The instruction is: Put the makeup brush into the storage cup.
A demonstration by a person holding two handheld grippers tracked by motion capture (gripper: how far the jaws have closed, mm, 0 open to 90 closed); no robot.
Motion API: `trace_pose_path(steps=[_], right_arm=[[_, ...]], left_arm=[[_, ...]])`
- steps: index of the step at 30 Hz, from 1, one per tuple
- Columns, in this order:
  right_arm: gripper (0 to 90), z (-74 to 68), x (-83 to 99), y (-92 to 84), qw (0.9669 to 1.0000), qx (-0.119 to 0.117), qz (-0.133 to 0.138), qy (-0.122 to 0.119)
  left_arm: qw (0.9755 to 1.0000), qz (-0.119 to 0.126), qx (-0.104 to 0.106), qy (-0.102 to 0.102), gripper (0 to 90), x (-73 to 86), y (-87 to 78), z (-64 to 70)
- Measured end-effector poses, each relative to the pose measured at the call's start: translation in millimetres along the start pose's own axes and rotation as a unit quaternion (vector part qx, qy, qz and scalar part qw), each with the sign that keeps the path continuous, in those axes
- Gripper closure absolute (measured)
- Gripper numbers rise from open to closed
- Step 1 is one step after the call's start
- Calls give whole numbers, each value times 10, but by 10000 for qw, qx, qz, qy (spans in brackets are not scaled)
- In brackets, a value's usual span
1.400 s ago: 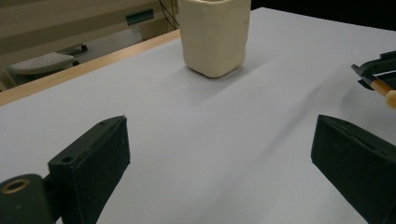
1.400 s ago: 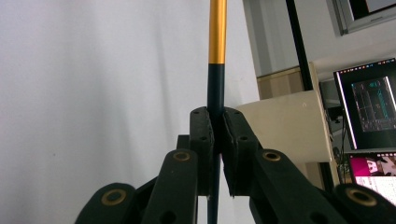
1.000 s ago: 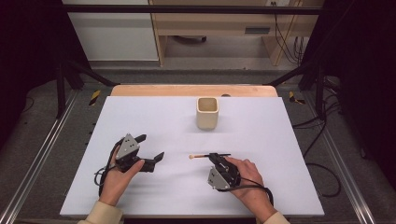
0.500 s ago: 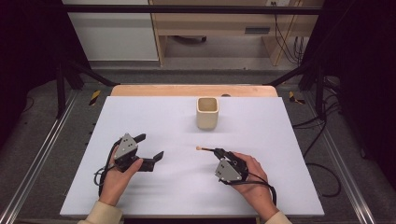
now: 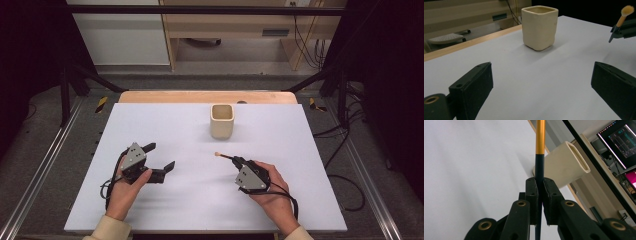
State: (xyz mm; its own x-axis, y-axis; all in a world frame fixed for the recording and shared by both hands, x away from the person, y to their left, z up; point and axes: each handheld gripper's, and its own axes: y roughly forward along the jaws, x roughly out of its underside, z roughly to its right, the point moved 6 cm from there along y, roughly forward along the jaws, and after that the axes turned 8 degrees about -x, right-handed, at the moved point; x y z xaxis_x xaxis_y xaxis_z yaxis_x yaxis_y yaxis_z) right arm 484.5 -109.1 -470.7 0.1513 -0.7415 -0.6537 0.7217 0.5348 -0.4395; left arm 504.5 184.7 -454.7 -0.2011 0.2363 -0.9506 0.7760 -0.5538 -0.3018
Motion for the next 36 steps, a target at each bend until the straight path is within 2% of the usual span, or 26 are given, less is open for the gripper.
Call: trace_pose_path(steps=[9, 11, 17, 18, 20, 26, 27, 29, 30, 31, 32, 35, 36], right_arm=[[833, 57, 38, -29, 9994, -8, 117, 341], [833, 81, 40, -36, 9989, -2, 196, 420], [833, 106, 45, -55, 9969, -27, 340, 711], [833, 123, 49, -66, 9953, -43, 425, 872], [833, 129, 50, -70, 9946, -50, 461, 929], [833, 207, 92, -114, 9874, -2, 703, 1415], [833, 207, 92, -114, 9874, -2, 703, 1415], [833, 233, 119, -133, 9833, -14, 794, 1638], [833, 242, 129, -139, 9819, -20, 824, 1703], [833, 242, 129, -139, 9819, -20, 824, 1703], [833, 265, 149, -152, 9785, -19, 897, 1855], [833, 292, 167, -173, 9743, -14, 983, 2027], [833, 292, 167, -173, 9743, -14, 983, 2027]], left_arm=[[10000, 31, 8, -58, 33, -4, -8, -13], [9998, 100, 35, -170, 33, -19, -16, -19], [9998, 116, 21, -174, 33, -24, -30, -34], [9997, 143, 18, -185, 33, -28, -29, -29], [9997, 141, 26, -178, 33, -29, -31, -26], [9998, 126, 105, -63, 32, -40, -29, 72], [9998, 126, 105, -63, 32, -40, -29, 72], [9998, 113, 149, -11, 32, -43, -40, 119], [9998, 98, 169, 19, 32, -40, -45, 137], [9998, 98, 169, 19, 32, -40, -45, 137], [9998, 103, 178, 6, 32, -40, -48, 153], [9997, 96, 217, 41, 32, -37, -74, 187], [9997, 96, 217, 41, 32, -37, -74, 187]])
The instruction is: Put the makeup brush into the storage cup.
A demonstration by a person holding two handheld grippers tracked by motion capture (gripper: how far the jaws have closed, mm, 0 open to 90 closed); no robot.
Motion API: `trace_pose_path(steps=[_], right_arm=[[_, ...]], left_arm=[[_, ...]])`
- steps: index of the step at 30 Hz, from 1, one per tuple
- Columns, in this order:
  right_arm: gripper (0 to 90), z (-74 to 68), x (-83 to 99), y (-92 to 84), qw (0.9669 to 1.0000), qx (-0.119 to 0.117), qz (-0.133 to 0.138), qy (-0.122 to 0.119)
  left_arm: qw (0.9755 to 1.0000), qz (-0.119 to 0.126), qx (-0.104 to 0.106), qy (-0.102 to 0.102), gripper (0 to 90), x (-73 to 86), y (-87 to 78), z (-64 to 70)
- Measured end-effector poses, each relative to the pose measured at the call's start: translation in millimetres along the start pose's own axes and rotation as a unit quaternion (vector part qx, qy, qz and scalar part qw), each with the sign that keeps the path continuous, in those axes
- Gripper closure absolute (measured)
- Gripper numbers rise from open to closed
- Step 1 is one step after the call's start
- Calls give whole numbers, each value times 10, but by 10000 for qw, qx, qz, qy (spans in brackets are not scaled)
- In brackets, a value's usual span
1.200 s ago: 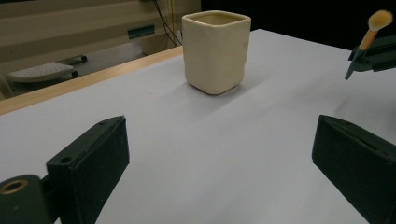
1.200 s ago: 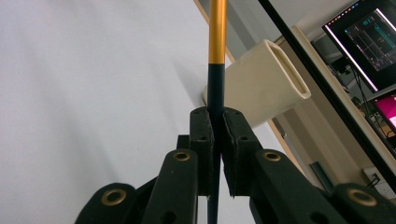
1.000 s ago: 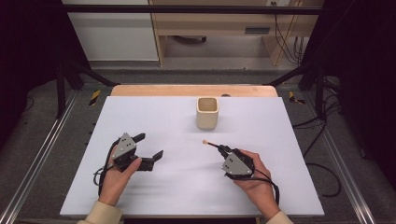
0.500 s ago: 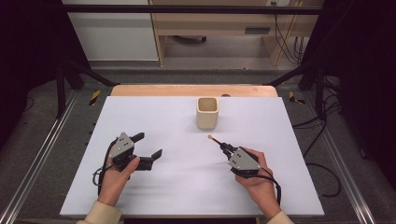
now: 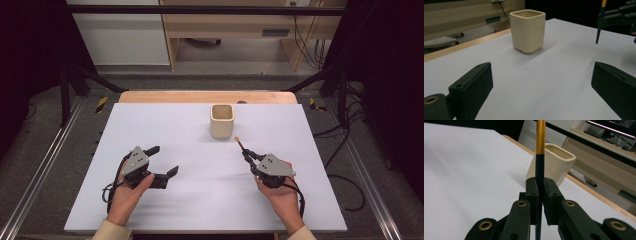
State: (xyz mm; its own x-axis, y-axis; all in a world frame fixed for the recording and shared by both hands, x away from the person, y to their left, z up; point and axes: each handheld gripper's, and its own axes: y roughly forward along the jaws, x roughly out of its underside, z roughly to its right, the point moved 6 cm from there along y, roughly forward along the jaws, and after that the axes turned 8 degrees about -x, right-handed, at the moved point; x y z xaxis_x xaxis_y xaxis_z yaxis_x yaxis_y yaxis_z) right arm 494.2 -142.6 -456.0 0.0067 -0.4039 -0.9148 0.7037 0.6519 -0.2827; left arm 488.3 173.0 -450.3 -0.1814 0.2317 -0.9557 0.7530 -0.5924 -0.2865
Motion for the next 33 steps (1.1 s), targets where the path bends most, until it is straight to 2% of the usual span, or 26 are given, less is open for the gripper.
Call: trace_pose_path(steps=[1, 2, 4, 5, 6, 8, 15, 18, 21, 24, 25, 26, 29, 30, 31, 32, 33], right_arm=[[833, 18, -2, -19, 9998, -15, 80, 170], [833, 18, -2, -19, 9998, -15, 80, 170], [833, 42, 0, -36, 9991, -30, 188, 371], [833, 42, 0, -36, 9991, -30, 188, 371], [833, 67, 7, -49, 9984, -7, 252, 497], [833, 90, 10, -63, 9977, 31, 306, 603], [833, 153, 36, -96, 9923, 7, 551, 1110], [833, 158, 38, -100, 9905, -4, 617, 1227], [833, 170, 44, -108, 9875, -30, 713, 1404], [833, 187, 64, -109, 9817, -97, 843, 1708], [833, 187, 64, -109, 9817, -97, 843, 1708], [833, 202, 79, -115, 9790, -114, 890, 1832], [833, 215, 85, -124, 9752, -140, 975, 1983], [833, 215, 85, -124, 9752, -140, 975, 1983], [833, 224, 80, -130, 9730, -146, 1022, 2066], [833, 224, 80, -130, 9730, -146, 1022, 2066], [833, 245, 68, -131, 9717, -145, 1142, 2062]], left_arm=[[10000, 1, 12, -1, 32, 5, -15, 9], [10000, 1, 12, -1, 33, 5, -15, 9], [10000, 2, -9, 24, 33, 22, -44, 3], [10000, 2, -9, 24, 33, 22, -44, 3], [10000, 4, -31, 21, 32, 26, -55, -9], [9999, 45, -138, 8, 32, 27, -86, -40], [9995, 88, -292, -8, 32, 61, -194, -89], [9994, 115, -328, -34, 32, 66, -225, -96], [9992, 141, -381, -40, 33, 89, -269, -116], [9989, 137, -442, -59, 32, 138, -290, -144], [9989, 137, -442, -59, 32, 138, -290, -144], [9987, 126, -477, -112, 32, 175, -284, -168], [9985, 96, -533, -124, 32, 200, -267, -189], [9983, 95, -556, -130, 33, 203, -265, -195], [9982, 127, -577, -128, 32, 202, -266, -205], [9982, 127, -577, -128, 32, 202, -266, -205], [9979, 149, -614, -127, 32, 198, -270, -214]])
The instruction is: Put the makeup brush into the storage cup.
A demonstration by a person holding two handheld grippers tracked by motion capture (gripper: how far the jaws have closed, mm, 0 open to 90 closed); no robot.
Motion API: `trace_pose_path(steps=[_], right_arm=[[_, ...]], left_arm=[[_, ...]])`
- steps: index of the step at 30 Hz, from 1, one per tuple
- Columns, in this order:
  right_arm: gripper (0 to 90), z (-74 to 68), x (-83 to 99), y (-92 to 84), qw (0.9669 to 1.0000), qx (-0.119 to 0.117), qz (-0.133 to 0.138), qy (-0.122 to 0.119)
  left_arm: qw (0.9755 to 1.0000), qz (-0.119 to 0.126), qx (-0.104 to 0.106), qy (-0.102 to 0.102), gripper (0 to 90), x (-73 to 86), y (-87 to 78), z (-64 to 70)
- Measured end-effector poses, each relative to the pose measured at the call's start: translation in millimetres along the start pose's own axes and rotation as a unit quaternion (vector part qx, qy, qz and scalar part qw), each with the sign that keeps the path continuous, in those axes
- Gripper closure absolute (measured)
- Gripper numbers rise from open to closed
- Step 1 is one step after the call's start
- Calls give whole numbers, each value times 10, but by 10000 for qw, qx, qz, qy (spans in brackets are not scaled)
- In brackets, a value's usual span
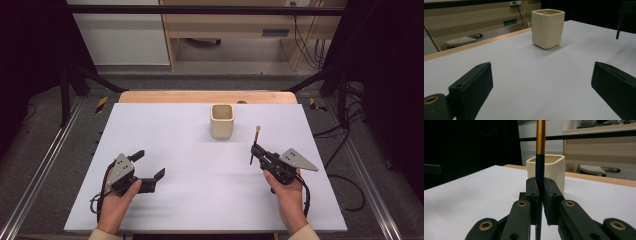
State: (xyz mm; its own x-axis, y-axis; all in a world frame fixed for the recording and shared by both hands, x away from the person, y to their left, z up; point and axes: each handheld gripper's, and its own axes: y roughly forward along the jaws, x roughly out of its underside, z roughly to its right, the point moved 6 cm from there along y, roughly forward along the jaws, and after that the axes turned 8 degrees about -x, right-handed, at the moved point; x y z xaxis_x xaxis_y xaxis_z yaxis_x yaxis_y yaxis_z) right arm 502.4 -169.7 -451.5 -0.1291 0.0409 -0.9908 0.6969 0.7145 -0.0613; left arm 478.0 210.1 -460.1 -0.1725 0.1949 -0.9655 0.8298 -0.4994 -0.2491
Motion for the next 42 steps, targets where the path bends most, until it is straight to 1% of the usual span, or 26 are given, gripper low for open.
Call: trace_pose_path(steps=[1, 3, 4, 6, 8, 9, 10, 12, 14, 15, 16, 17, 18, 23, 27, 29, 31, 32, 33, 35, 36, 39, 40, 41, 42], right_arm=[[833, -7, -7, 3, 10000, -12, 18, 83], [833, 12, -11, 20, 9999, 30, -50, -110], [833, 8, -27, 32, 10000, 62, -24, -53], [833, 12, -47, 45, 10000, 42, 24, -71], [833, 21, -114, 74, 9999, 34, 108, -3], [833, 26, -131, 85, 9999, 35, 115, -2], [833, 30, -155, 107, 10000, 57, 71, -12], [833, 40, -190, 144, 9998, 86, -52, -156], [832, 48, -214, 169, 9998, 88, -71, -165], [833, 59, -240, 194, 9998, 74, -76, -185], [833, 62, -280, 227, 9999, 97, -72, -113], [833, 86, -348, 284, 9998, 100, -83, -122], [833, 97, -386, 311, 9999, 122, -76, -63], [833, 171, -548, 450, 9998, 158, -98, 17], [834, 226, -672, 553, 9997, 209, -109, 0], [834, 238, -695, 574, 9997, 224, -136, -26], [834, 272, -758, 645, 9994, 291, -159, -35], [834, 278, -769, 659, 9994, 311, -166, -19], [834, 293, -781, 678, 9993, 319, -175, -59], [834, 303, -794, 695, 9993, 343, -164, -31], [834, 331, -814, 740, 9991, 396, -151, -38], [834, 348, -823, 778, 9990, 416, -146, -71], [834, 355, -823, 837, 9988, 437, -176, -106], [834, 355, -823, 837, 9988, 437, -176, -106], [834, 356, -825, 896, 9988, 438, -161, -127]], left_arm=[[10000, 26, -11, -13, 32, -3, 0, -5], [9999, 55, -67, -53, 26, -5, -14, -40], [9999, 66, -85, -64, 26, -4, -18, -55], [9999, 83, -104, -94, 24, -3, -24, -68], [9996, 134, -148, -175, 23, -4, -32, -102], [9996, 134, -148, -175, 23, -4, -32, -102], [9996, 150, -157, -184, 23, -2, -35, -116], [9996, 137, -154, -188, 22, 4, -31, -121], [9996, 133, -147, -185, 22, 5, -31, -122], [9997, 128, -141, -181, 22, 6, -32, -122], [9996, 137, -143, -177, 22, 4, -33, -122], [9996, 138, -138, -182, 21, 3, -34, -123], [9996, 138, -147, -184, 20, 3, -36, -126], [9996, 144, -137, -198, 20, 4, -38, -130], [9996, 149, -134, -211, 20, 4, -37, -132], [9996, 147, -131, -212, 20, 5, -36, -132], [9996, 148, -126, -219, 20, 5, -35, -132], [9996, 146, -123, -216, 20, 5, -34, -131], [9996, 138, -121, -215, 20, 7, -32, -130], [9996, 133, -121, -213, 20, 9, -31, -129], [9996, 132, -116, -212, 20, 9, -28, -127], [9996, 133, -113, -212, 20, 10, -26, -126], [9996, 142, -113, -221, 19, 10, -27, -127], [9996, 142, -113, -221, 20, 10, -27, -127], [9996, 143, -112, -224, 19, 11, -27, -129]])
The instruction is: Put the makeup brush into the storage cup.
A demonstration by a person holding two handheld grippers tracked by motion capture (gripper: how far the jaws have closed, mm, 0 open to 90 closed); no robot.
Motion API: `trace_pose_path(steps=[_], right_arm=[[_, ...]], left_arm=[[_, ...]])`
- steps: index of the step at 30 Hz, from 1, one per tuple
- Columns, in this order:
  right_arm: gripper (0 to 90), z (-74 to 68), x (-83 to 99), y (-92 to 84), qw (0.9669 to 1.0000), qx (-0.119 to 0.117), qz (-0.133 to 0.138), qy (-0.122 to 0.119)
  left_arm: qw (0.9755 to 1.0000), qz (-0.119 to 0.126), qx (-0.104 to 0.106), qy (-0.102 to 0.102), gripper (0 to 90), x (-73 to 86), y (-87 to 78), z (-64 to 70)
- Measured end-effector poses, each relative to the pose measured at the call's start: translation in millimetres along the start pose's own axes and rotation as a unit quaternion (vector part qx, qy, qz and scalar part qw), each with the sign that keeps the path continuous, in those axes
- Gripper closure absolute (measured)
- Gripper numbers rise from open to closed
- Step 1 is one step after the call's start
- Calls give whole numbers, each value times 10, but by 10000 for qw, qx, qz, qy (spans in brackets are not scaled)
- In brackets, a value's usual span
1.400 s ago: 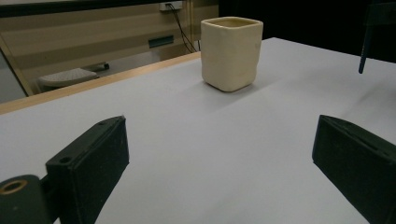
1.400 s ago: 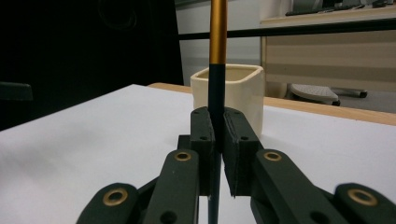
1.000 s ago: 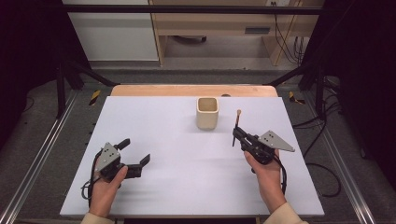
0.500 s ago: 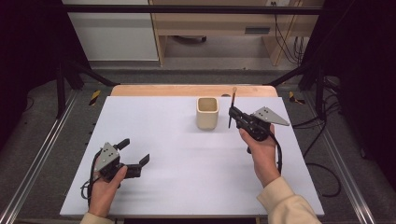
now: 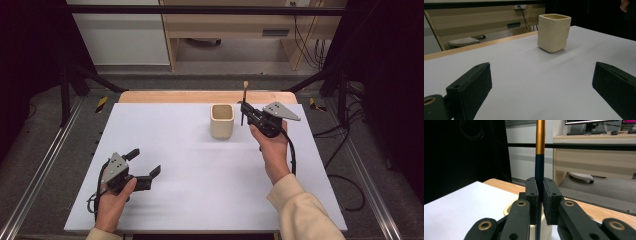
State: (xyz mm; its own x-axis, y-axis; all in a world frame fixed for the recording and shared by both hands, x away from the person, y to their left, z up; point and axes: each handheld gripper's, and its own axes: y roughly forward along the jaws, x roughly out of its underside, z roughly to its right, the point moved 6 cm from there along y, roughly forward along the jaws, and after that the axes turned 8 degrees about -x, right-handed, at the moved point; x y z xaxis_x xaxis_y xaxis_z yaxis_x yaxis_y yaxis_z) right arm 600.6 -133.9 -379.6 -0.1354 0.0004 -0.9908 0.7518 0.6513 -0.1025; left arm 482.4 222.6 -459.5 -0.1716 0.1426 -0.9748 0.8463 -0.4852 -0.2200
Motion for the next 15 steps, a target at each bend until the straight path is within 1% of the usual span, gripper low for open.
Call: trace_pose_path(steps=[1, 2, 3, 4, 6, 8, 9, 10, 11, 12, 14, 15], right_arm=[[834, 0, 0, 0, 10000, 0, 0, 0], [834, -15, -9, 50, 10000, -12, 19, -16], [834, -19, -14, 65, 10000, -12, 53, -48], [834, -36, -21, 82, 9999, -24, 114, -22], [834, -70, -15, 109, 9998, -91, 173, -32], [834, -86, -10, 138, 9998, -60, 202, -72], [834, -91, -12, 150, 9998, -47, 215, -23], [834, -87, -12, 167, 9997, -57, 230, -55], [834, -88, -19, 192, 9997, -42, 240, -34], [834, -81, -23, 205, 9996, -56, 253, -87], [834, -85, -47, 243, 9995, -42, 316, -32], [834, -76, -55, 262, 9995, -16, 313, -53]], left_arm=[[10000, 0, -2, -1, 19, 1, 0, -1], [10000, -1, -2, -7, 19, 5, 3, -4], [10000, -4, -3, -10, 19, 8, 6, -6], [10000, -4, -3, -10, 19, 8, 6, -6], [10000, -6, -7, -16, 19, 10, 9, -12], [10000, -11, -6, -7, 19, 11, 12, -14], [10000, -11, -1, -18, 19, 11, 11, -12], [10000, -11, -1, -18, 19, 11, 11, -12], [10000, -2, 11, -17, 19, 10, 12, -4], [10000, -5, 21, -10, 19, 11, 12, 2], [10000, -8, 36, -4, 19, 11, 12, 8], [10000, -2, 38, -16, 19, 11, 11, 6]])
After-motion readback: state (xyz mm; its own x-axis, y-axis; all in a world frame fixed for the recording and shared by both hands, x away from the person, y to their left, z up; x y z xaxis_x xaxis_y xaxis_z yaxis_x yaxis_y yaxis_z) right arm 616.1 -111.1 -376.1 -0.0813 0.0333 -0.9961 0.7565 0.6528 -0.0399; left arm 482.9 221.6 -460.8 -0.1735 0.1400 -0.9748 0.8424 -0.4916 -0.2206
